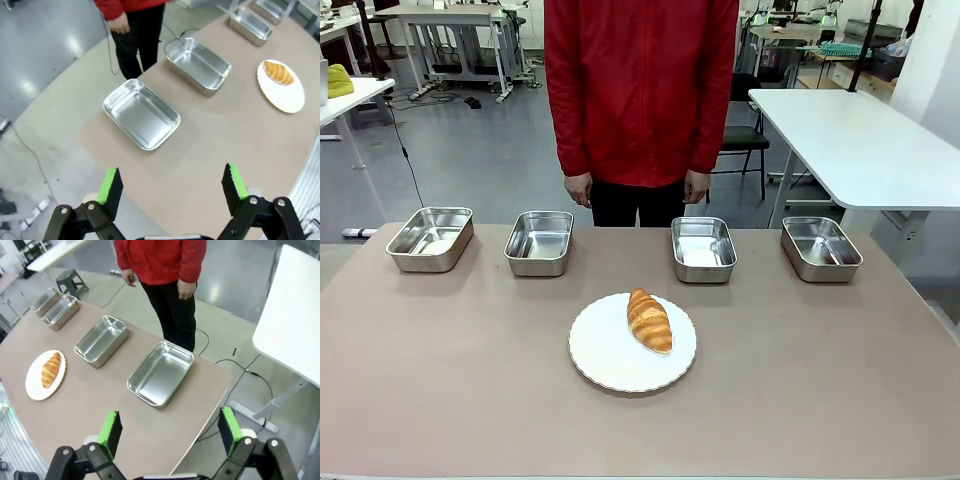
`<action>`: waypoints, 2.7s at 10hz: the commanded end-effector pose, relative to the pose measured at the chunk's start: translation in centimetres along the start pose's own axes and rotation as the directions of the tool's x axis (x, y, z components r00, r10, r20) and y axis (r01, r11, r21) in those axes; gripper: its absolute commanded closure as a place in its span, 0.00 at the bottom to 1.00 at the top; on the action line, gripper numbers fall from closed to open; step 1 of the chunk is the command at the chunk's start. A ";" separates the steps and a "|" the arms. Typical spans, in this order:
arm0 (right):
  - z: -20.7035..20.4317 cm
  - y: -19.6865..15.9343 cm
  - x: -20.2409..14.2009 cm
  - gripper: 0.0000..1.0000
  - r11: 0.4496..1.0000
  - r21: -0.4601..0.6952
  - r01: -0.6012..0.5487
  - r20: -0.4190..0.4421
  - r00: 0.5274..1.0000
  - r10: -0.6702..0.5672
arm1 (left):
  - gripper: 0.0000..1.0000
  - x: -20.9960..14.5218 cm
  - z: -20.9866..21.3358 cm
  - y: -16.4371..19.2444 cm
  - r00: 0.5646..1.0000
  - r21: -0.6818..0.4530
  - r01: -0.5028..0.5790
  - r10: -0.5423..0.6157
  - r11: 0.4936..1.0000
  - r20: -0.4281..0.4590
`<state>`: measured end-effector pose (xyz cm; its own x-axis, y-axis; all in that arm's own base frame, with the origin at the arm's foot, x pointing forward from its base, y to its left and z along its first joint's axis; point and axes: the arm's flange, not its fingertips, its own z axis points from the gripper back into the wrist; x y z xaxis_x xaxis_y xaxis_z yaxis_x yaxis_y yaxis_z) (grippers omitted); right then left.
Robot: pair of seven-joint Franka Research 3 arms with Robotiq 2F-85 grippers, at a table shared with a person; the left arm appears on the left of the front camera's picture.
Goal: Place the bread in the container.
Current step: Place the Butter Roll into the Airtight Container indicated by the human.
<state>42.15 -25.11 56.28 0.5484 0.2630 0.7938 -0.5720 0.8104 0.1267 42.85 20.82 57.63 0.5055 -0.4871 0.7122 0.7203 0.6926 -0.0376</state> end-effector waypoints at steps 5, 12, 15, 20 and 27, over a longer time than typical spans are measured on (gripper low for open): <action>0.7 -2.5 -0.6 0.00 1.000 -0.011 0.028 0.046 0.999 -0.028 | 0.00 -1.1 0.1 0.2 0.998 0.162 -0.004 -0.006 0.987 0.060; 1.6 -0.9 -0.2 0.00 0.993 -0.081 0.088 0.090 0.993 -0.081 | 0.00 1.3 0.8 -4.8 0.997 0.196 -0.050 0.038 0.979 0.064; 2.3 1.1 0.4 0.00 0.986 -0.124 0.115 0.092 0.990 -0.104 | 0.00 1.8 1.1 -6.5 0.998 0.220 -0.065 0.058 0.973 0.039; 1.7 2.8 0.8 0.00 0.986 -0.127 0.108 0.070 0.993 -0.100 | 0.00 1.5 0.9 -7.0 0.995 0.251 -0.100 0.099 0.963 0.017; 1.7 2.1 0.6 0.00 0.990 -0.102 0.094 0.079 0.993 -0.086 | 0.00 1.6 1.2 -6.2 0.996 0.236 -0.092 0.091 0.967 0.017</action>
<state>40.27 -24.19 57.85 0.5489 0.1456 0.8231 -0.4498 0.8814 0.1440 38.77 16.31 59.78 0.5622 -0.4084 0.7191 0.5408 0.8394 0.0540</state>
